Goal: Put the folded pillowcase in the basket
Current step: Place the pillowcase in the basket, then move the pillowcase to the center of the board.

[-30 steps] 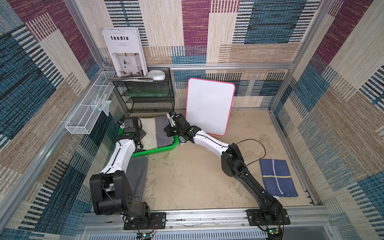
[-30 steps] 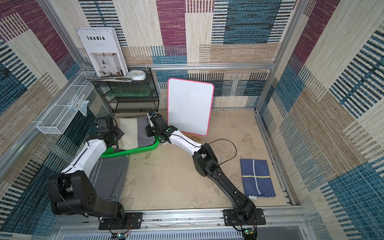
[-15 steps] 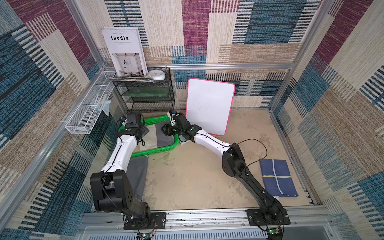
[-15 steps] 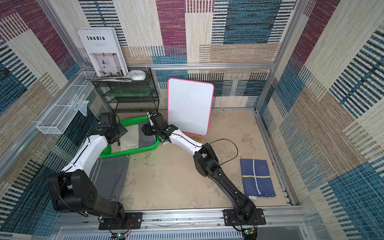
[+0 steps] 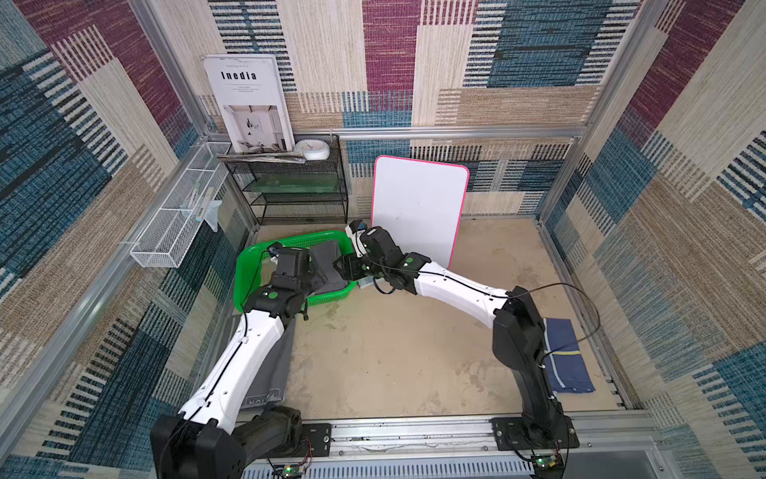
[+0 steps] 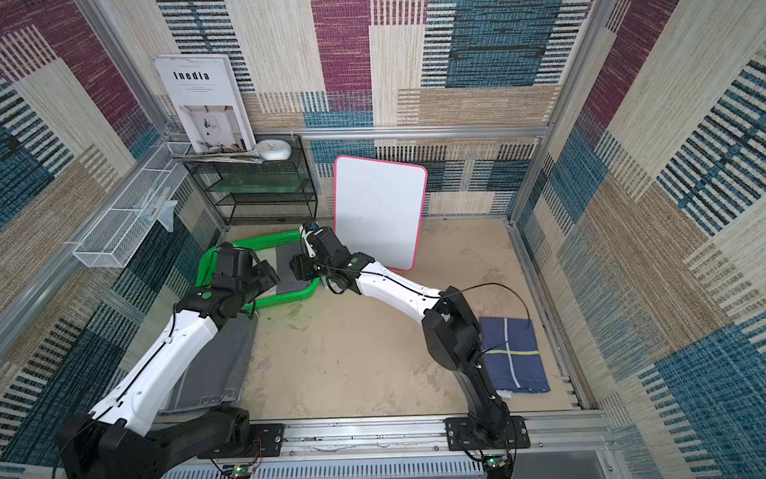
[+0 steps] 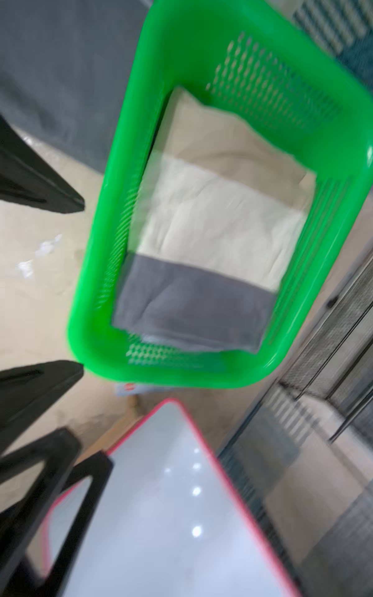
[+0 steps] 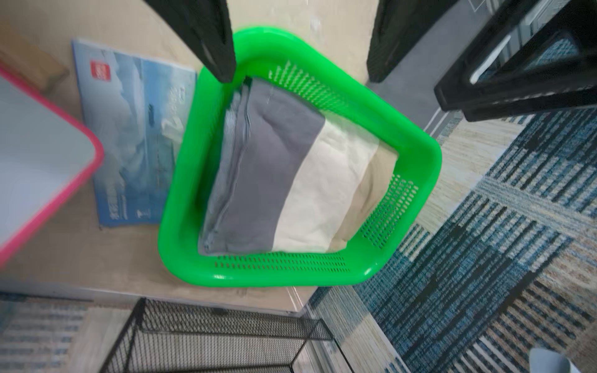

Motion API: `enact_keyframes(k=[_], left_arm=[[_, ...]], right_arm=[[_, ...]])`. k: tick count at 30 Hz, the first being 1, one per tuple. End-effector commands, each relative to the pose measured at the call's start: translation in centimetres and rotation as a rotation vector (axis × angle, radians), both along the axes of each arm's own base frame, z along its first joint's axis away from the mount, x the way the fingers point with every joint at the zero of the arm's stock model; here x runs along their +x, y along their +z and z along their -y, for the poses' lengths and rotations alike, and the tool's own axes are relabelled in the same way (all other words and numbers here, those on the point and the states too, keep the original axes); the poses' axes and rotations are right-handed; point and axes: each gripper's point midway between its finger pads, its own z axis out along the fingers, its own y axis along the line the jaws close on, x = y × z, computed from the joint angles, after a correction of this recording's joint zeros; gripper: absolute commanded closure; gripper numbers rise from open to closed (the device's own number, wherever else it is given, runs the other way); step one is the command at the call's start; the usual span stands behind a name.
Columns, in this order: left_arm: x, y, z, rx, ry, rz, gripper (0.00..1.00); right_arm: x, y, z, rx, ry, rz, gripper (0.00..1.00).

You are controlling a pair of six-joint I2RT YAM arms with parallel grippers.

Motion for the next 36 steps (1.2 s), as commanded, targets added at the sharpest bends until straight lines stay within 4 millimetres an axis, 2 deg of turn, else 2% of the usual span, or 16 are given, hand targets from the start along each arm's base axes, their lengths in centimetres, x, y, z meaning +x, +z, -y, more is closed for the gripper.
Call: enact_keyframes(k=[1,5,9,11,14,18,23,26,30,36], left_arm=[[-2.4,-1.4,0.7,0.044,-0.004,-0.023,0.23],[-5.6,-4.7,1.3,0.048,-0.044,-0.078,0.23],[-8.4,-8.5,0.9,0.078,-0.036,-0.183,0.23],[-9.5,-9.7,0.4,0.082,-0.008,-0.195,0.23],[-10.1,-10.0,-0.5,0.094,0.034,-0.172,0.22],[-10.3,-9.8,-2.9,0.212,0.126,-0.191,0.2],[-9.7,-10.4,-4.2,0.257,0.188,-0.206,0.21],[-9.5,-11.7,-4.9,0.219,0.222,-0.255,0.21],[-9.5,-15.1,-5.8,0.014,0.261,-0.339,0.21],[-10.1,-15.6,-8.4,0.01,0.368,-0.335,0.21]], right_arm=[[-1.1,1.5,4.2,0.018,-0.088,0.056,0.28],[-4.6,0.6,9.0,0.049,-0.133,0.033,0.27],[-7.7,-1.6,13.3,0.07,-0.175,-0.006,0.27],[-9.0,-3.0,15.2,0.078,-0.199,-0.02,0.27],[-10.4,-4.9,17.7,0.089,-0.242,-0.043,0.25],[-12.1,-5.7,19.4,0.136,-0.238,-0.054,0.22],[-13.1,-5.6,21.2,0.139,-0.247,-0.021,0.18],[-13.5,-5.3,22.4,0.13,-0.26,0.006,0.17],[-14.3,-5.1,23.9,0.13,-0.273,0.027,0.16],[-15.0,-6.2,26.0,0.135,-0.32,0.035,0.15]])
